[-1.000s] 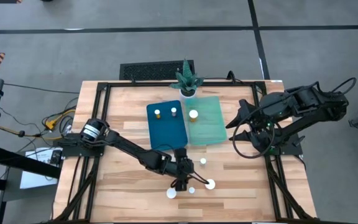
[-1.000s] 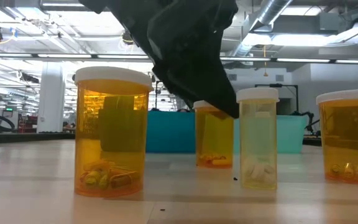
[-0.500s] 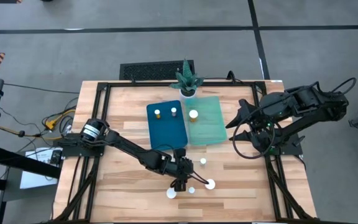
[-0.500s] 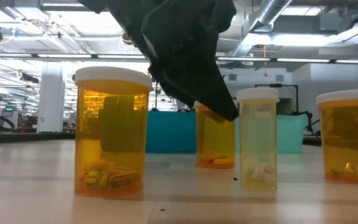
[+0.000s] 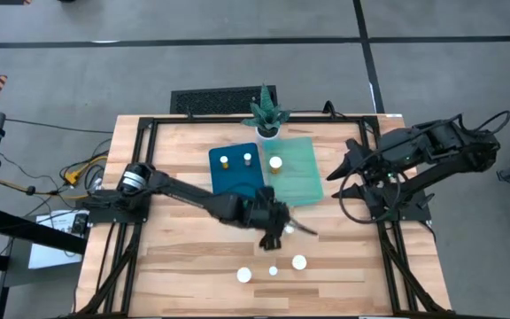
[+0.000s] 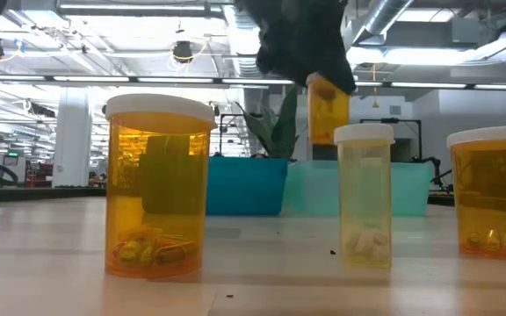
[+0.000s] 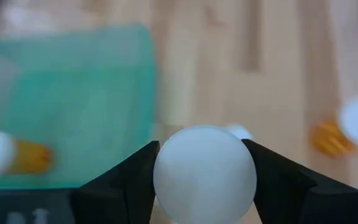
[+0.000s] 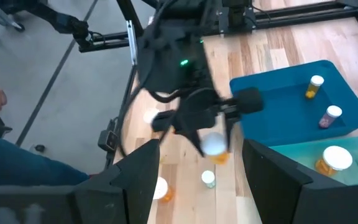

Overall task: Pick and place medicine bottles into bin by pill shape (circle, oval)
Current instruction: Put the large orange capsule bottle into the green bin

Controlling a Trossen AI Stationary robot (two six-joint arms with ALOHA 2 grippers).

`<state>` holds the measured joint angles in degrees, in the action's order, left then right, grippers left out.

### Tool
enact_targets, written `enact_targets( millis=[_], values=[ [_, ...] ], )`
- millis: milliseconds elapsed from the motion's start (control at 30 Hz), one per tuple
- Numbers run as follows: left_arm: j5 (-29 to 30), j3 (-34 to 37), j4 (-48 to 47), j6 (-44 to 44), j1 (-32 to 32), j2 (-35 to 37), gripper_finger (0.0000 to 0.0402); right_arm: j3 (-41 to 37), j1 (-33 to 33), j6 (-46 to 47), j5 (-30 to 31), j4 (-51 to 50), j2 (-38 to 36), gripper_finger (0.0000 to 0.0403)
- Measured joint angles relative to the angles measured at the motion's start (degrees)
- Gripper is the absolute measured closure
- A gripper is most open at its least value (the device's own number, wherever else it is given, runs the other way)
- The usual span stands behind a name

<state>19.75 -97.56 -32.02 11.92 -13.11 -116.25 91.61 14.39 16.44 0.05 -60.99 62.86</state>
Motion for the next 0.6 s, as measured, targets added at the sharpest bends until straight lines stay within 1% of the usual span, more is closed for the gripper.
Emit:
enact_targets(
  millis=[100,200,333,400,500,567,600],
  values=[
    [1.9,-3.3,-0.4,-2.1,3.2,0.1,0.0192,0.0,0.0,0.0,0.1,0.1,-1.3,0.0165],
    [2.1,-5.2,-0.3,-2.7,6.6,0.0,0.0192,0.0,0.0,0.1,1.9,0.2,-2.4,0.0165],
    [2.1,-5.7,2.6,-4.2,11.1,0.0,0.0196,0.0,0.0,0.1,3.2,0.1,-3.4,0.0165],
    [1.4,-5.7,5.5,-5.4,13.3,-0.8,0.0196,0.0,0.0,0.1,3.2,0.1,-3.7,0.0165],
    [-1.1,-5.6,8.7,-7.3,16.3,-1.4,0.0193,0.0,0.0,0.1,3.3,0.1,-3.7,0.0165],
    [-2.1,-5.8,13.3,-8.4,17.9,-2.6,0.0193,0.0,0.0,0.1,3.3,0.0,-3.7,0.0165],
    [-2.6,-5.9,13.1,-8.5,18.7,-2.9,0.0193,0.0,0.0,0.1,3.4,-0.1,-3.7,0.0165]
  ],
)
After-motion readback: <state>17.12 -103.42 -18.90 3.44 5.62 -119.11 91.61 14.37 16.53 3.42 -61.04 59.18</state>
